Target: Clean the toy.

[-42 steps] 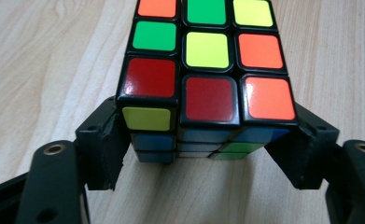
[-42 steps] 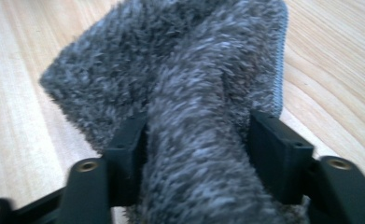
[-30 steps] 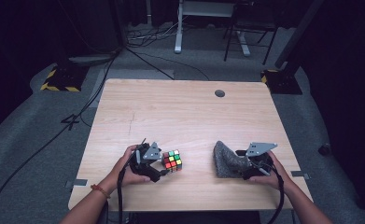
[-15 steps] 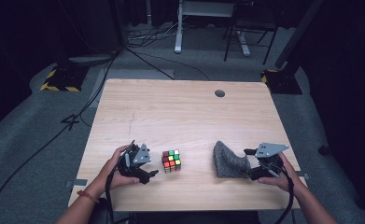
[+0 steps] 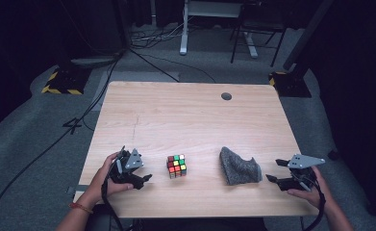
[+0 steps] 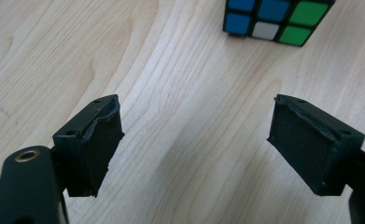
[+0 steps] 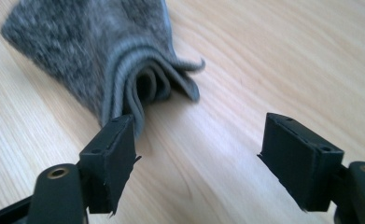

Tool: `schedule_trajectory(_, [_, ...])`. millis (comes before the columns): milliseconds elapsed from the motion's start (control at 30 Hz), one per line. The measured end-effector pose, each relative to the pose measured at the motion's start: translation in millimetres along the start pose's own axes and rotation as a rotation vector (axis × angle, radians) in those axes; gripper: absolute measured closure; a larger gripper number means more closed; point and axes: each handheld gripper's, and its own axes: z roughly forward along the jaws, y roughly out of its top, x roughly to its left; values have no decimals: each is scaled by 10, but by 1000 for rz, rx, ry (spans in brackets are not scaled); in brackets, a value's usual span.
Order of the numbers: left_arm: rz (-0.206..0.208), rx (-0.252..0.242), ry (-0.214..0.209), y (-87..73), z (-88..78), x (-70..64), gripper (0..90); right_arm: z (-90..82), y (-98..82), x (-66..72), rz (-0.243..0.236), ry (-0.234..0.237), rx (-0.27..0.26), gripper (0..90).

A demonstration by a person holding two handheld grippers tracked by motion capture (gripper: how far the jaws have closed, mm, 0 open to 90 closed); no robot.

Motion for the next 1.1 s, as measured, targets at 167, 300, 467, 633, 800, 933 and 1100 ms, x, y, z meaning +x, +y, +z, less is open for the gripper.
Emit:
schedule_trajectory(167, [-32,-11,-7,-103,-6,47,171,-9,-188,-79,76,-45,13,262])
schedule_trajectory(300, [-67,-14,-18,-184,-18,92,169,-8,-325,-146,150,-40,-10,258])
schedule_trajectory(467, [-114,-4,-16,-284,-8,116,172,10,-461,-213,220,-58,-22,257])
schedule_trajectory(633, [-180,-27,-54,-405,22,174,157,40,-526,-215,239,-81,-24,249])
schedule_trajectory(800, [-186,-50,-51,-432,31,170,141,47,-521,-193,231,-107,-16,242])
schedule_trajectory(933, [-192,-49,-43,-431,31,163,141,45,-523,-184,233,-113,-17,242])
schedule_trajectory(1100, [-196,-50,-38,-430,31,158,141,45,-524,-186,237,-113,-17,240])
